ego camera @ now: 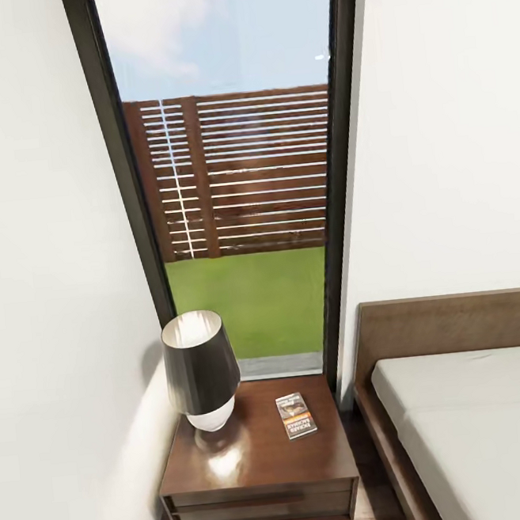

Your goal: In the bedroom, move the book from the bed onto either nightstand, and place the two sandals side by side next to the bed.

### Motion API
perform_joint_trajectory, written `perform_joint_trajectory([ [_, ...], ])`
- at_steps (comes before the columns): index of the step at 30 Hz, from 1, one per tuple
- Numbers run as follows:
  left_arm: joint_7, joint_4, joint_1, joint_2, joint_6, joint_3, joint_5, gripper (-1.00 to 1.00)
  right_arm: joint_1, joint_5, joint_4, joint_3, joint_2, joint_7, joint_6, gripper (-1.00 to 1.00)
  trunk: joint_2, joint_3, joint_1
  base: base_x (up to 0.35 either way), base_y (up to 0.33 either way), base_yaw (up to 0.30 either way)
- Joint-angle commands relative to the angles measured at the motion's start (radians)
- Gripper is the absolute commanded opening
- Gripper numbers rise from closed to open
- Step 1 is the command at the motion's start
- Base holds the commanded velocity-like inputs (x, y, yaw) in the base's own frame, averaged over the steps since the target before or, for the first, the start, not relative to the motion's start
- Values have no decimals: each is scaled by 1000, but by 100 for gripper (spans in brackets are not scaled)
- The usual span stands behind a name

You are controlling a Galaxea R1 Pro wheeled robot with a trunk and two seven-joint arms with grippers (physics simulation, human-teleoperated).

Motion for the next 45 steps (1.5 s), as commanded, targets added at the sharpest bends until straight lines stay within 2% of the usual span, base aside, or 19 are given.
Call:
perform_joint_trajectory([
  [1,-7,1,-1,0,0,7,6,100,-2,-11,4,8,0,9,-2,100,-1,-1,0,0,0,0],
  [33,-6,1,-1,-19,8,7,10,100,-2,-15,5,4,6,1,-3,100,-1,-1,0,0,0,0],
  [39,-5,1,-1,-44,8,7,10,100,-2,-15,5,5,6,1,-4,100,-1,-1,0,0,0,0],
  [45,-5,1,-1,-90,8,7,10,100,-2,-15,5,4,6,1,-4,100,-1,-1,0,0,0,0],
])
